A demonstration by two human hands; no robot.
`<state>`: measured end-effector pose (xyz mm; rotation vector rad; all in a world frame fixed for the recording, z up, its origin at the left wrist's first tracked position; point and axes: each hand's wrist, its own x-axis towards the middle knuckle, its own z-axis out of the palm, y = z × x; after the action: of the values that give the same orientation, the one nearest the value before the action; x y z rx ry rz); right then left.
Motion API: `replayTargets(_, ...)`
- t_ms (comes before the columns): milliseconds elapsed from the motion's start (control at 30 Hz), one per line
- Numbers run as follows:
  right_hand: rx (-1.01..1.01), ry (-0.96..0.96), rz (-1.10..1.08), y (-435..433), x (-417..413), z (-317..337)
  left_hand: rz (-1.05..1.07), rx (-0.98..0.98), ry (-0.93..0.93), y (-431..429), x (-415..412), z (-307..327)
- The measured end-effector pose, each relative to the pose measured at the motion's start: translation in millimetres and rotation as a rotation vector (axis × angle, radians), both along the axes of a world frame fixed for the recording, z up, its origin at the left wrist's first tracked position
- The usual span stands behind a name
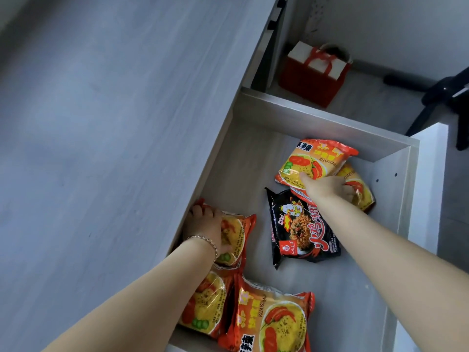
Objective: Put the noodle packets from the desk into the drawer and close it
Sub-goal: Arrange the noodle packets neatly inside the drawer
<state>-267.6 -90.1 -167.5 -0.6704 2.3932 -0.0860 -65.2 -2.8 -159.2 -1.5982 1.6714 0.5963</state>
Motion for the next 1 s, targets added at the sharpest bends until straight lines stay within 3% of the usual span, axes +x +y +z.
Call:
replayTargets(100, -0.102, -0.008, 0.031, 2, -3, -9, 0.033, -0.005, 0.031, -1, 2, 1)
replayTargets(167, -0.215, -0.133, -0.011, 4, -9, -9, 0.056, 0.000, 0.046, 4, 4, 3)
replayTargets(233, -0.321, -0.229, -0.033, 6, -18, -3, 0.164, -0.003, 0.101, 13, 4, 4)
replayTargets(333, -0.481, -0.216, -0.025, 14, -28, 3, 0.398, -0.071, 0.222, 26, 2, 12)
replayTargets(467, -0.612, -0.301, 0.237, 36, -24, 23, 0.628, -0.241, 0.390, 36, 3, 33)
replayTargets(567, -0.594, -0.366, 0.570, 46, -10, 41, 0.724, -0.299, 0.494, 47, 7, 46)
replayTargets(767, -0.392, -0.518, 0.955, 58, 57, 23, 0.583, -0.376, 0.540, 68, 13, 50)
replayTargets(900, -0.341, -0.552, 0.996, 81, 96, 0, 0.607, -0.319, 0.520, 62, 13, 40)
replayTargets(1000, -0.372, -0.623, 0.748, 81, 88, -2, 0.542, -0.222, 0.539, 51, 10, 38)
